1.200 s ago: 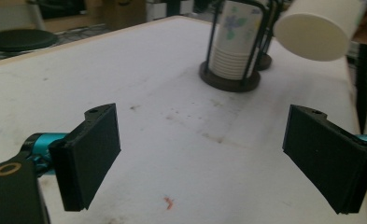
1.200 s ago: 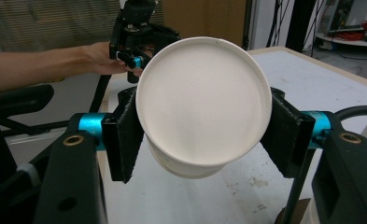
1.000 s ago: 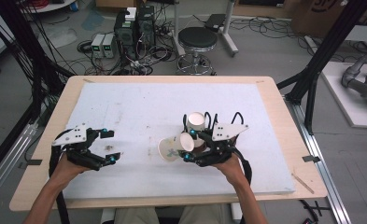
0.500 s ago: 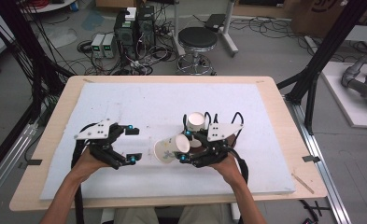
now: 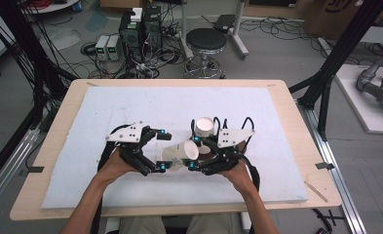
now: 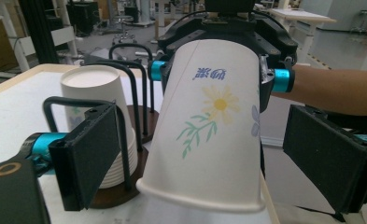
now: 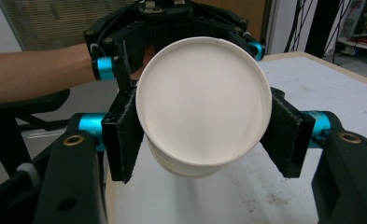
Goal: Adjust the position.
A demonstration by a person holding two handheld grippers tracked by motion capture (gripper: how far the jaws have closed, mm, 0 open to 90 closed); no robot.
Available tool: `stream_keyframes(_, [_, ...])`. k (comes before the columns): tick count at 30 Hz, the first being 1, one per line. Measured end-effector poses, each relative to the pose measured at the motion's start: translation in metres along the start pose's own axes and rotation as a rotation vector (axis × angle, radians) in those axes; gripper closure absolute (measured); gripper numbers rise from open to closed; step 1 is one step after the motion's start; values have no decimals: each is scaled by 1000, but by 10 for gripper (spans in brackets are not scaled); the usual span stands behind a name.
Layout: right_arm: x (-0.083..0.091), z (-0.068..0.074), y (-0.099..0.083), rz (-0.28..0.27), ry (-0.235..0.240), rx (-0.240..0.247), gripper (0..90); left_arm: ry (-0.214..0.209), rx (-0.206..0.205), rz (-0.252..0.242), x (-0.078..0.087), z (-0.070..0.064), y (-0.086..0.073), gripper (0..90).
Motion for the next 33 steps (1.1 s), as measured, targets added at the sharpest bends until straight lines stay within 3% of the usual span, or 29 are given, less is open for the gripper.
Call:
stream_keyframes(10, [2,1,3,-12,0,2,367,-28,18,29,-21,-2,-14,110])
stream_keyframes(22, [1,3,2,-8,9,-1,367,-36,21,52,-24,-3,-21,115])
stream_keyframes(33, [0,5,0,-8,35,-5,371,-58,-3,81,-22,-7,-22,267])
Point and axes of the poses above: each handheld gripper's, and its own axes: x roughly backward along the jaws, y roughly out of its top, z roughly to its left, the point moved 8 cm from there along -x, roughly forward along the jaws, and after that the axes turned 5 degrees about -z, right-handed, at the moved point
